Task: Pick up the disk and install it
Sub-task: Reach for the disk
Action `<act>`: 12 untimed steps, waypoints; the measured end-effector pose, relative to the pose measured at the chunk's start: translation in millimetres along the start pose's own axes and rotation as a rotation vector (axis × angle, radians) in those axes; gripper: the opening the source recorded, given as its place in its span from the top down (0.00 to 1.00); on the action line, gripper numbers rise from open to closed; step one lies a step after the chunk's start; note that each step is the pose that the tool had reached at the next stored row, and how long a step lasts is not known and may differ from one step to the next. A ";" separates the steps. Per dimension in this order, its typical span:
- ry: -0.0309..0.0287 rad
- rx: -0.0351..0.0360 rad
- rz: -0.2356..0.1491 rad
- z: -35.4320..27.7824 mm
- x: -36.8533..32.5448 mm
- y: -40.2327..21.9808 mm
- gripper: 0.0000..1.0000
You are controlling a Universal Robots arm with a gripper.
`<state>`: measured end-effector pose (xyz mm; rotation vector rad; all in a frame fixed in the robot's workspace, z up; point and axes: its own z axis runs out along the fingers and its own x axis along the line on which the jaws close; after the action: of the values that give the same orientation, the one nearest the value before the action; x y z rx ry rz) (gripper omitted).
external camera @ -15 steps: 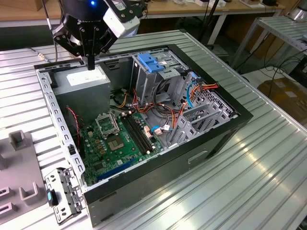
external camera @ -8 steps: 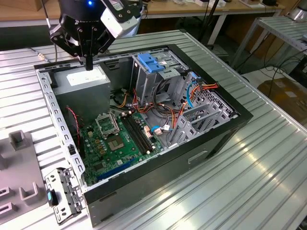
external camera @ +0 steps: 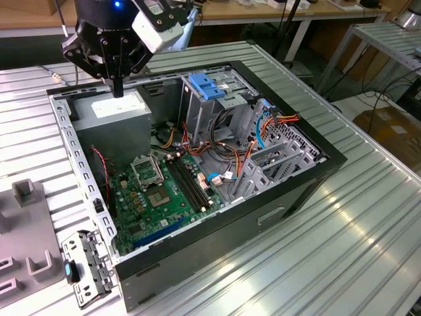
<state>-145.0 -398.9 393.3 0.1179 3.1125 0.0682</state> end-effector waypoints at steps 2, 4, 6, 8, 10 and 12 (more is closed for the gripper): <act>0.0000 0.0000 0.000 -0.1 2.5 -0.2 0.89; 0.0000 0.0000 0.000 -0.1 3.7 -0.3 0.89; 0.0000 0.0000 0.000 -0.2 5.2 -0.4 0.89; 0.0000 0.0000 0.000 -0.2 6.7 -0.5 0.89; 0.0000 0.0000 0.000 -0.2 7.8 -0.6 0.89; 0.0000 0.0000 0.000 -0.2 8.8 -0.6 0.89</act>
<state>-153.8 -398.9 393.3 0.1180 3.1125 0.0682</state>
